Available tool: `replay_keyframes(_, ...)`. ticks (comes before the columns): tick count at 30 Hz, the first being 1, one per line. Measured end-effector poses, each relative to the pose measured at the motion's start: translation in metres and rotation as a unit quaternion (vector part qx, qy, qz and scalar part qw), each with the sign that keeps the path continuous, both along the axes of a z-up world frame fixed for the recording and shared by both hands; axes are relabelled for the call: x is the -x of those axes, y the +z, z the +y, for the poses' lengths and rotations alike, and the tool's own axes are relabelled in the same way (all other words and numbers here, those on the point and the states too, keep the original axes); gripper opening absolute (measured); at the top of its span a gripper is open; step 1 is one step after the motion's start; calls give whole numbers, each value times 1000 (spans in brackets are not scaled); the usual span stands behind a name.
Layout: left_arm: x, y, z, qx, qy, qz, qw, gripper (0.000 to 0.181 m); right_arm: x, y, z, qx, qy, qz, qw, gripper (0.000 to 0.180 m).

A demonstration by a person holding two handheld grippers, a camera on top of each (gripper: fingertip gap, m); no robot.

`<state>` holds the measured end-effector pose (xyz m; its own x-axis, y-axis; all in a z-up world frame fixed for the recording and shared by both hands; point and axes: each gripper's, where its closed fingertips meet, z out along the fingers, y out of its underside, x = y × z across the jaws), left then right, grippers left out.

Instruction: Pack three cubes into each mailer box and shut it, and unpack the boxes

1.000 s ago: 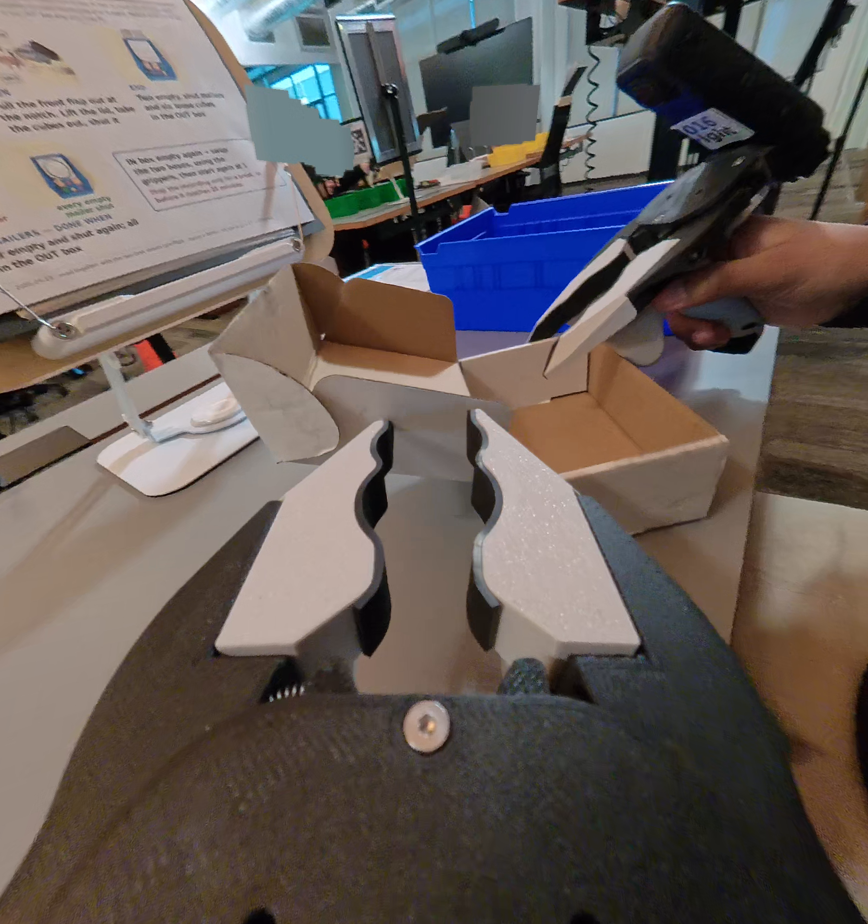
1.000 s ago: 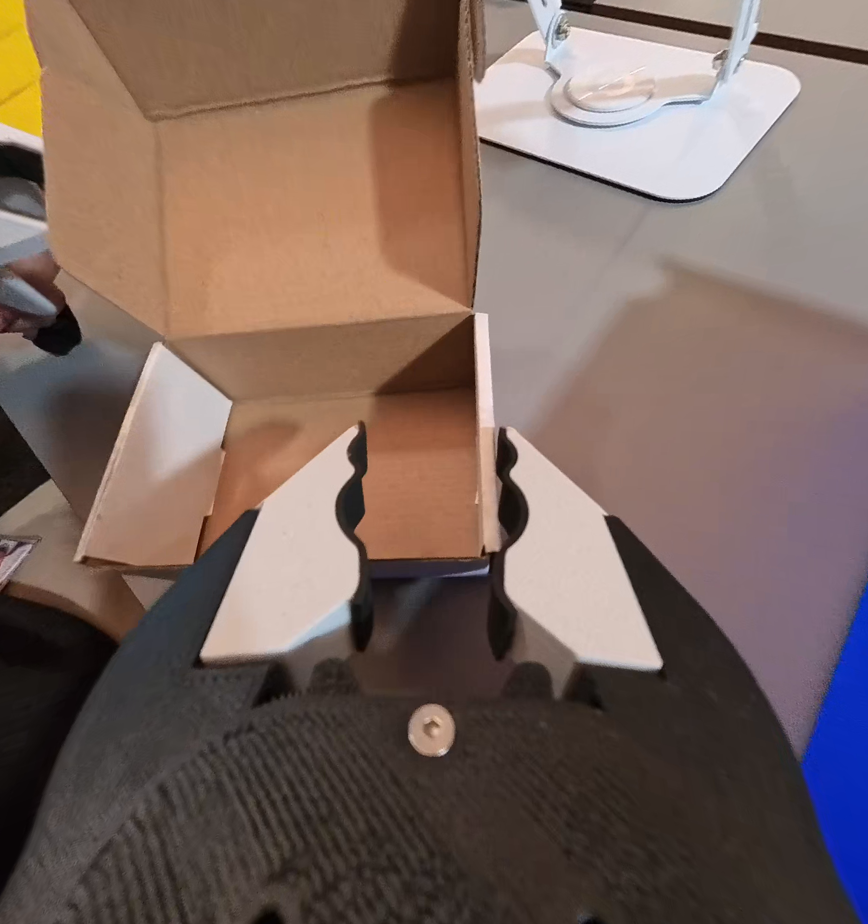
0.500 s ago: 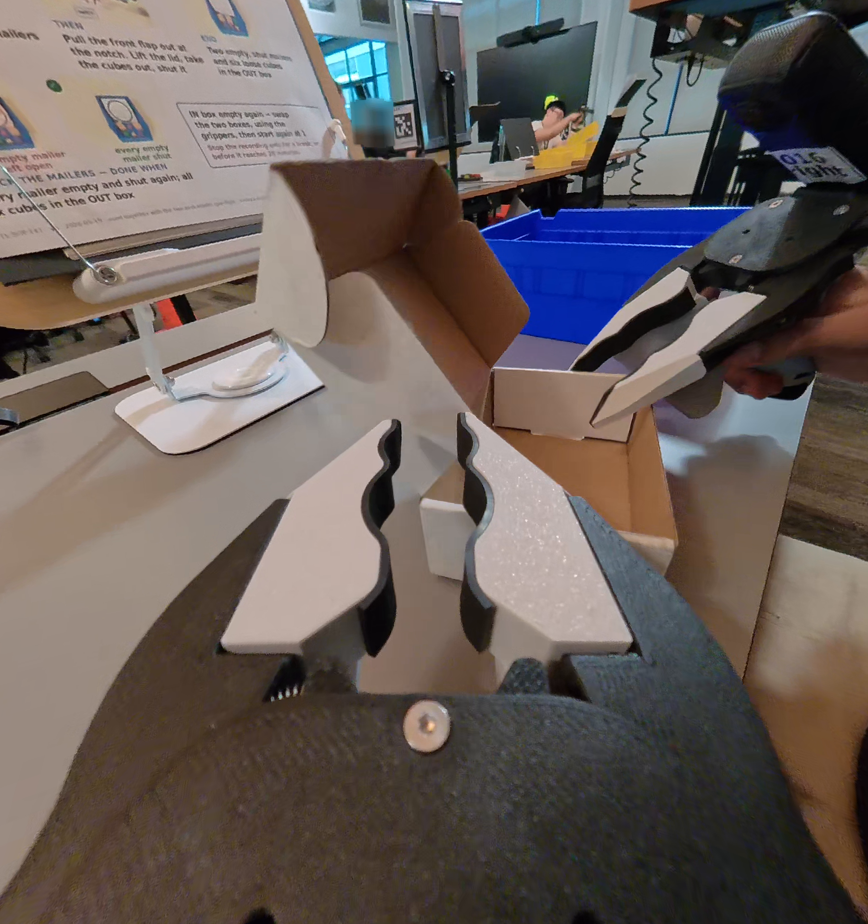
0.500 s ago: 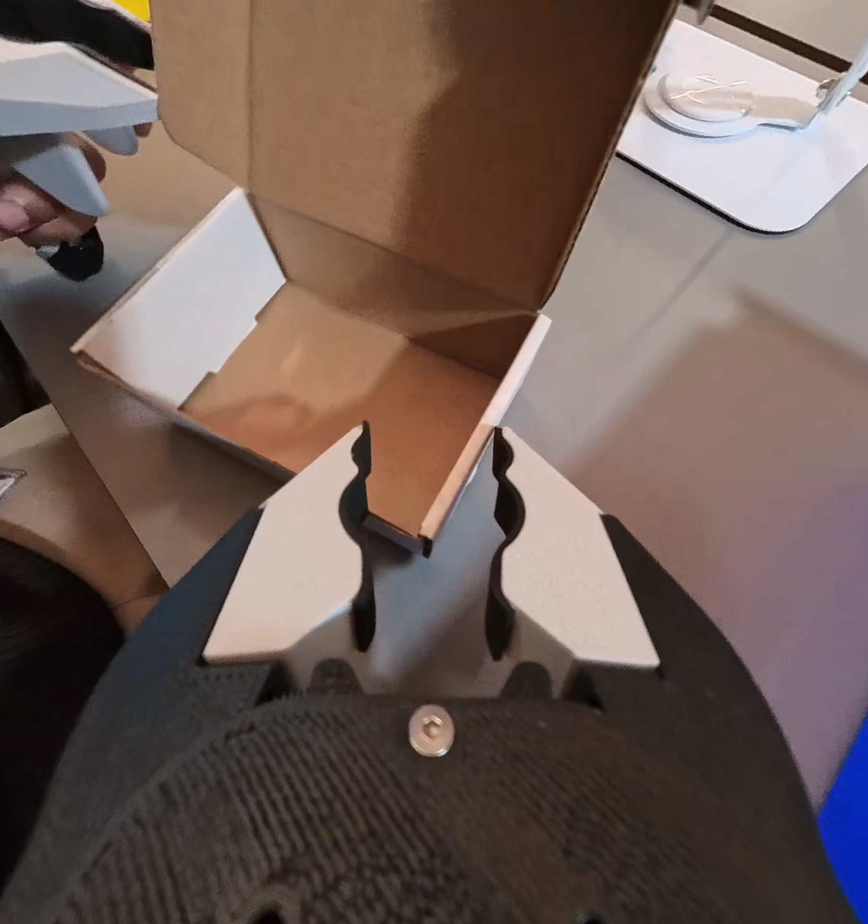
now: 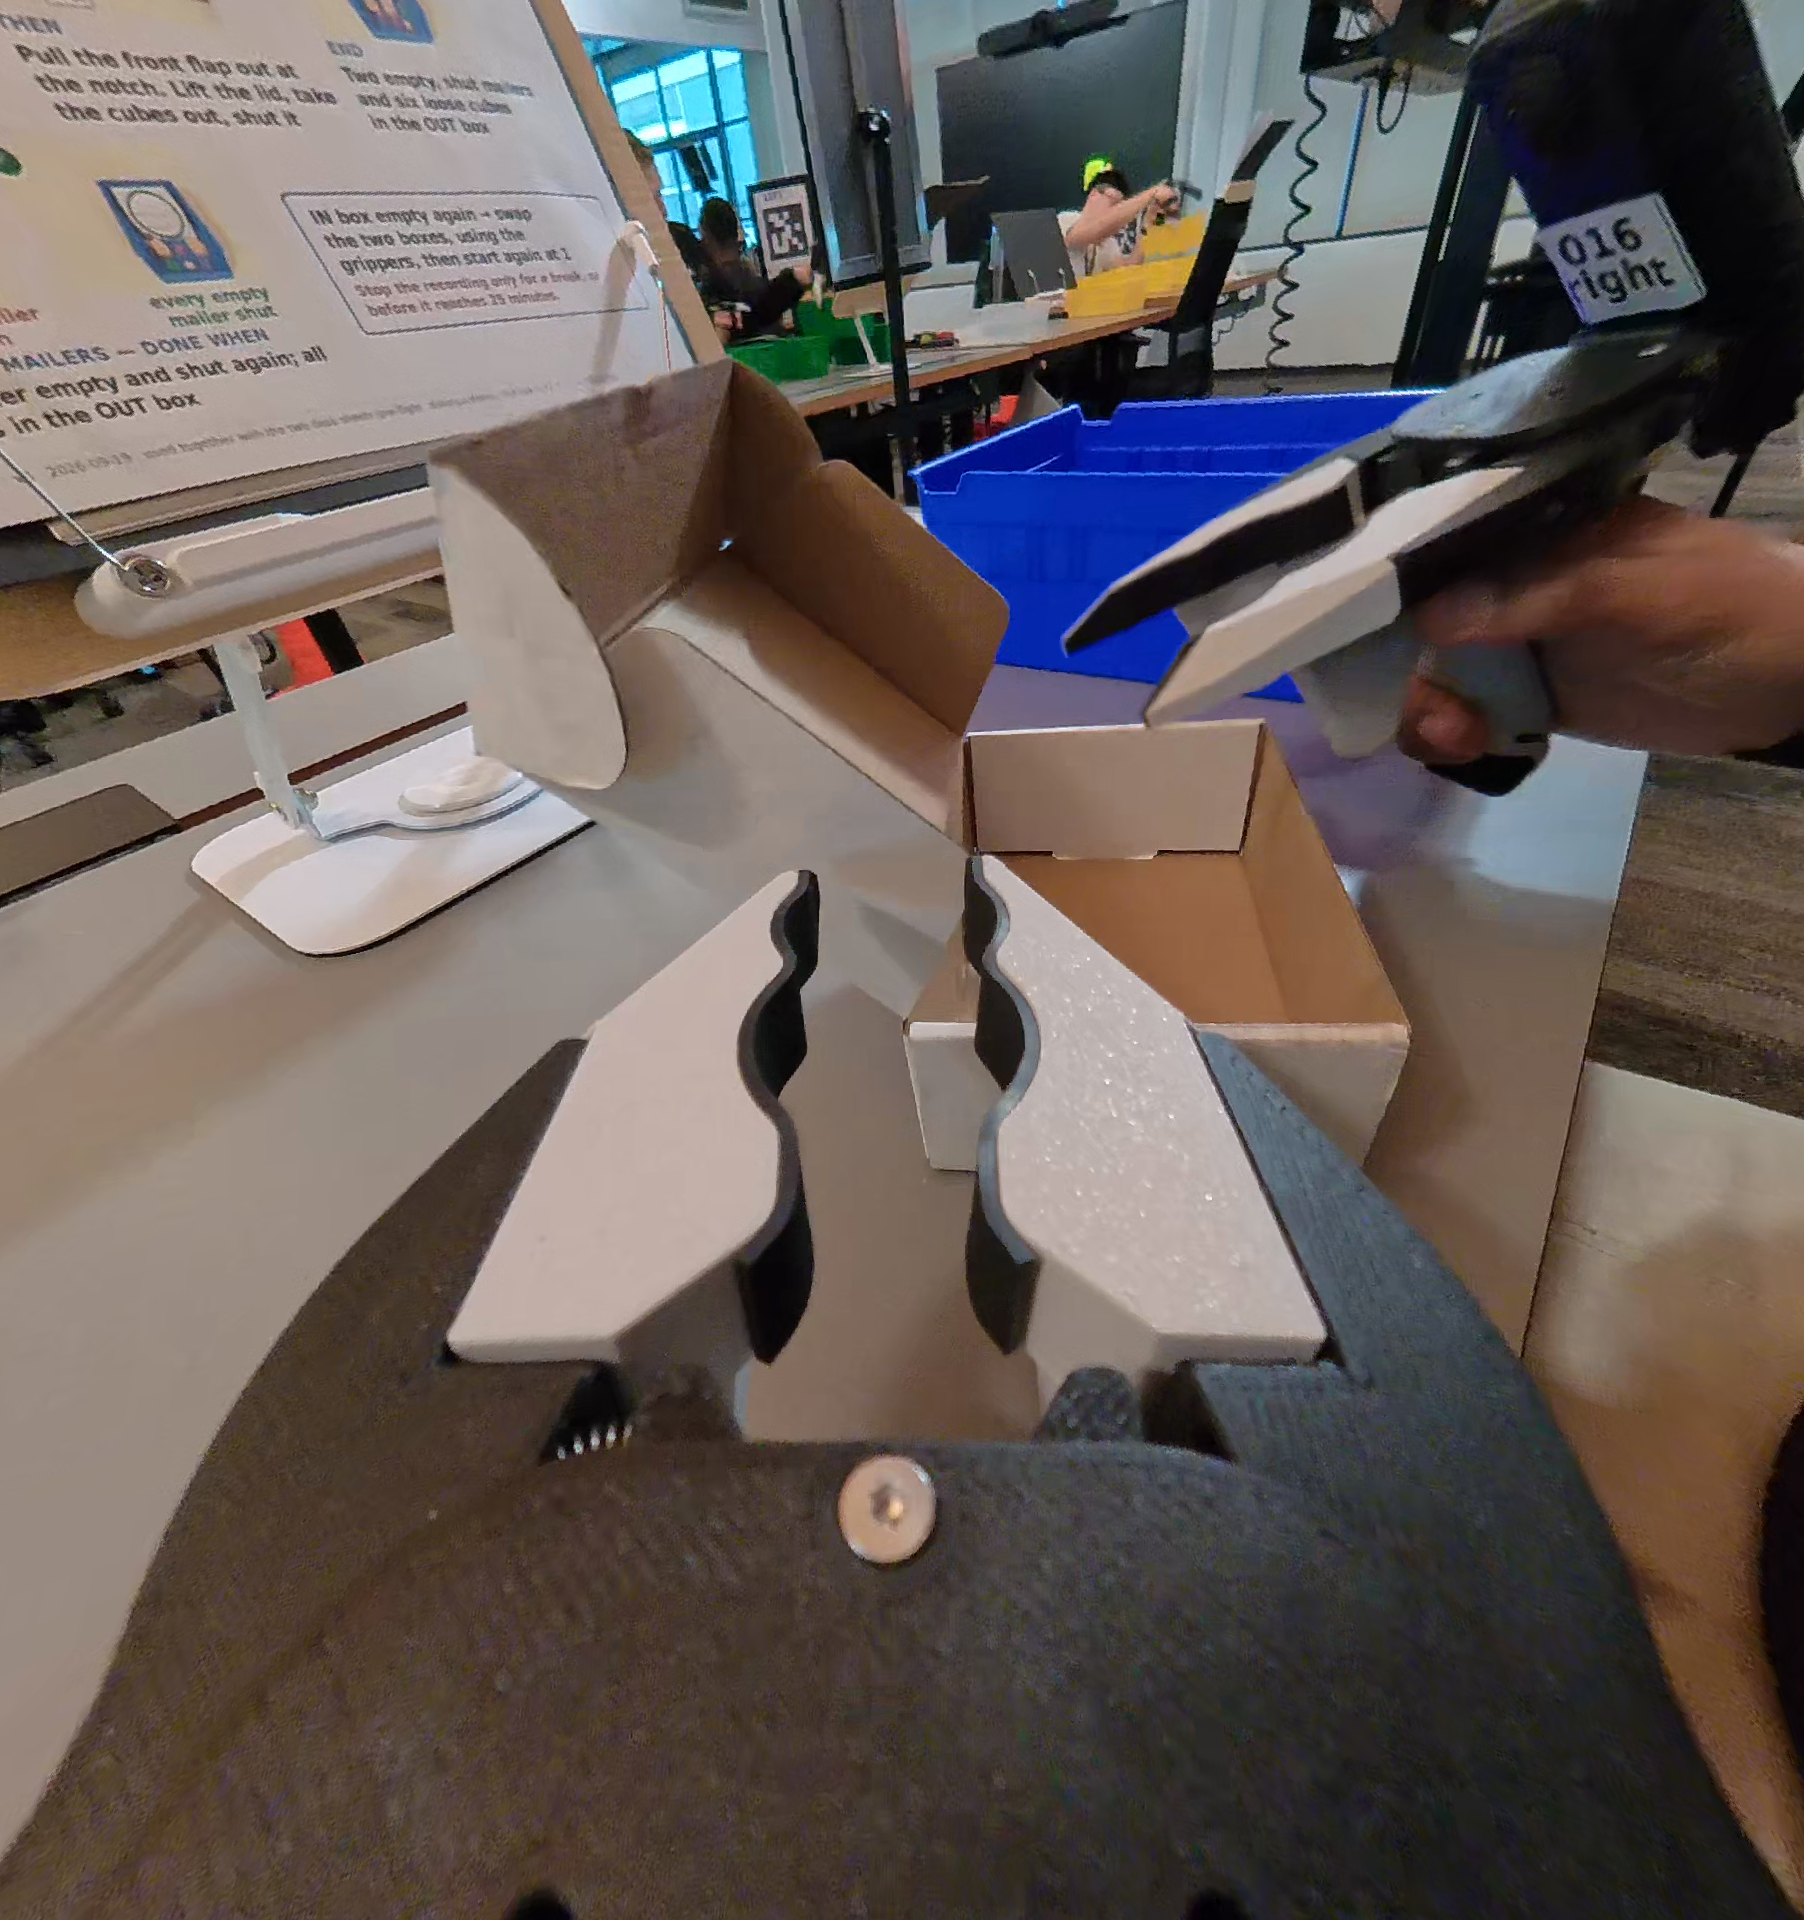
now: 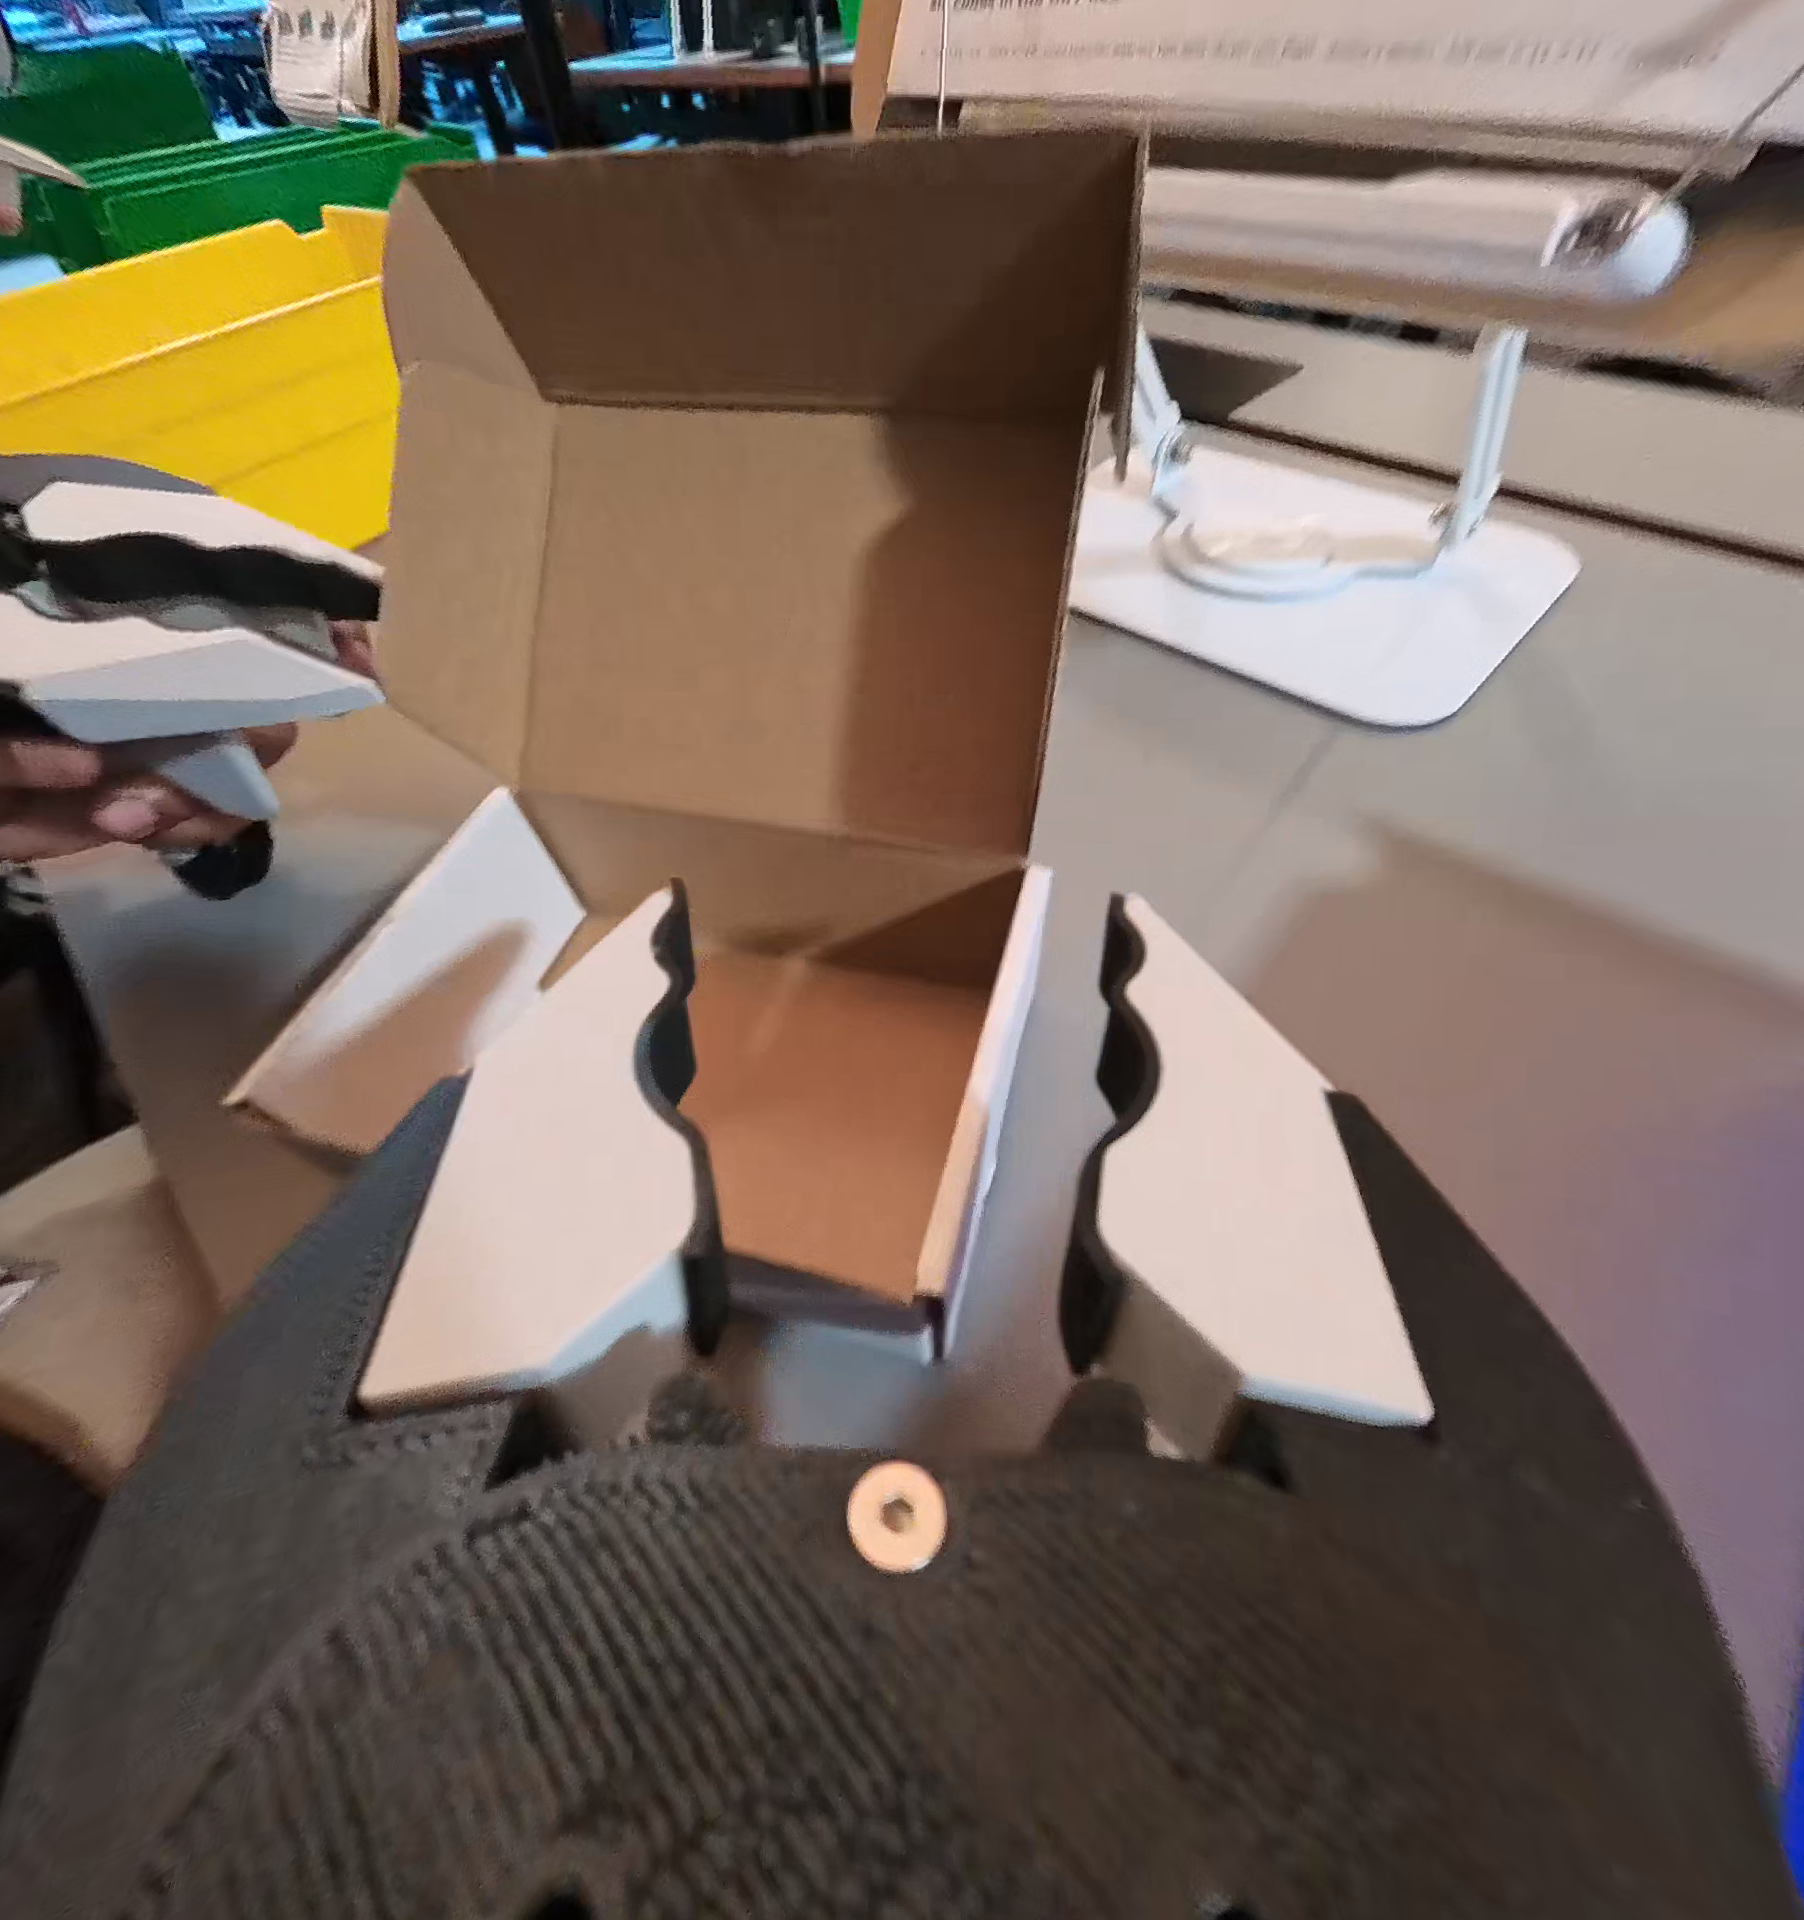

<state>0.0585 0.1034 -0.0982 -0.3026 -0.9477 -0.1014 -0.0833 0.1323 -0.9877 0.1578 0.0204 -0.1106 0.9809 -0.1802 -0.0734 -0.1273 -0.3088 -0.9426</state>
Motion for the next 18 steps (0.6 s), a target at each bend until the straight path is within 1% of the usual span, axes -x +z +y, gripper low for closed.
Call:
replay_keyframes(3,0,0,-1,-2,-1,-1,1000,28,-13,7,13,1,-5,-44,999,81)
replay_keyframes(5,1,0,-2,-7,-1,-3,1000,27,-16,7,21,-1,-4,-29,1000,79)
replay_keyframes(7,1,0,-3,-14,0,-5,1000,26,-9,1,27,10,10,0,1000,67)
replay_keyframes(8,1,0,-3,-18,0,-6,1000,26,-5,-2,28,18,16,-3,1000,60)
replay_keyframes(10,1,-1,-5,-26,-2,-7,1000,26,-1,-4,25,42,17,-49,998,55)
replay_keyframes(12,1,-1,-7,-31,-3,-8,999,26,0,-8,16,72,10,-102,992,42)
replay_keyframes(14,1,-1,-8,-35,-4,-8,999,25,5,-12,7,86,13,-125,988,43)
replay_keyframes(18,1,-4,-11,-53,-6,-7,999,20,18,-13,-2,93,22,-98,991,47)
